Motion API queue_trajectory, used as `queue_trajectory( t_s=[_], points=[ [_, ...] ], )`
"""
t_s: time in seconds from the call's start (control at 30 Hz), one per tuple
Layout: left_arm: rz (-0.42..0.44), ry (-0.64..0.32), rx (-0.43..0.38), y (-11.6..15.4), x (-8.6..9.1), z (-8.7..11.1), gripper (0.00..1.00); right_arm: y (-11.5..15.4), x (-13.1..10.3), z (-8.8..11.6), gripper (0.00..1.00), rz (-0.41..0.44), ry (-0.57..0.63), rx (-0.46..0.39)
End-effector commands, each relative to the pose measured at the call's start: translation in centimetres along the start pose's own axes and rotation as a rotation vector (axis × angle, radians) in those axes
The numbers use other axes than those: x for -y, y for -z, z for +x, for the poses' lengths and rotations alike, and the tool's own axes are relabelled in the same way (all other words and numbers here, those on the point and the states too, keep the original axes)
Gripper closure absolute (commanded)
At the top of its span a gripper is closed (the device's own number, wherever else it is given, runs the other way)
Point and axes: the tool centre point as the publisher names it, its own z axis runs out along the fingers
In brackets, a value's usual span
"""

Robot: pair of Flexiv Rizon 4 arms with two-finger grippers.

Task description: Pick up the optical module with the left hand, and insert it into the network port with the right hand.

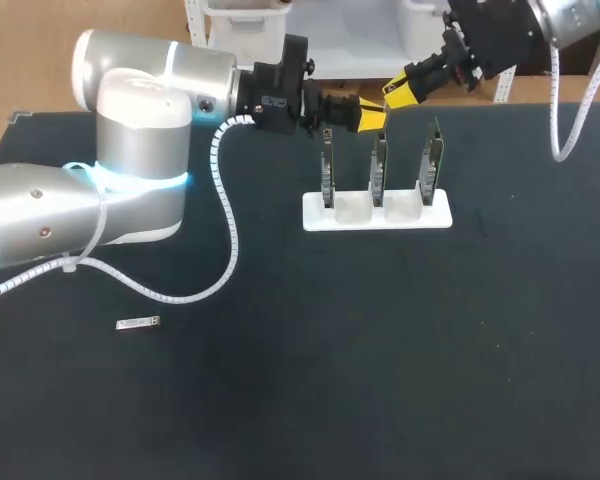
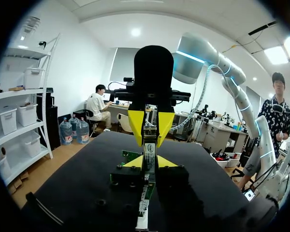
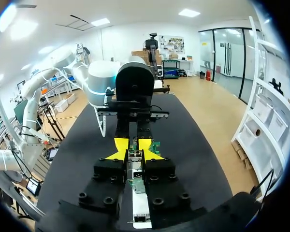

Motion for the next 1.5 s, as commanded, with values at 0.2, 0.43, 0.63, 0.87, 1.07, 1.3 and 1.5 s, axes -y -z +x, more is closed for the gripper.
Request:
queue_trajectory(
  t_s=[0.2, 0.43, 0.63, 0.87, 1.07, 1.3, 1.5],
  points=[
    [0.002, -0.001, -0.001, -0.1, 0.1, 0.0, 0.00, -0.1, 0.2, 0.1, 1.00, 0.005, 0.001, 0.004],
    [0.002, -0.001, -0.001, -0.1, 0.1, 0.0, 0.00, -0.1, 0.2, 0.0, 1.00, 0.005, 0.004, 0.004],
    [-0.012, -0.079, -0.046, 0.3, 0.4, -1.0, 0.00, -0.2, 0.2, 0.0, 1.00, 0.003, 0.006, 0.006],
    [-0.027, -0.180, -0.145, 1.5, 0.1, -2.0, 0.00, -0.3, 0.2, -0.1, 1.00, -0.004, 0.008, 0.001],
    [-0.049, -0.204, -0.215, 2.6, -0.1, -1.8, 0.00, -0.2, 0.2, 0.0, 1.00, -0.002, 0.010, -0.004],
    [-0.090, -0.196, -0.287, 3.6, -0.3, -0.9, 0.00, -0.1, 0.2, 0.0, 1.00, -0.005, 0.013, -0.009],
    [-0.119, -0.185, -0.318, 4.0, -0.6, -0.6, 0.00, 0.0, 0.3, -0.1, 1.00, -0.012, 0.014, -0.018]
  ],
)
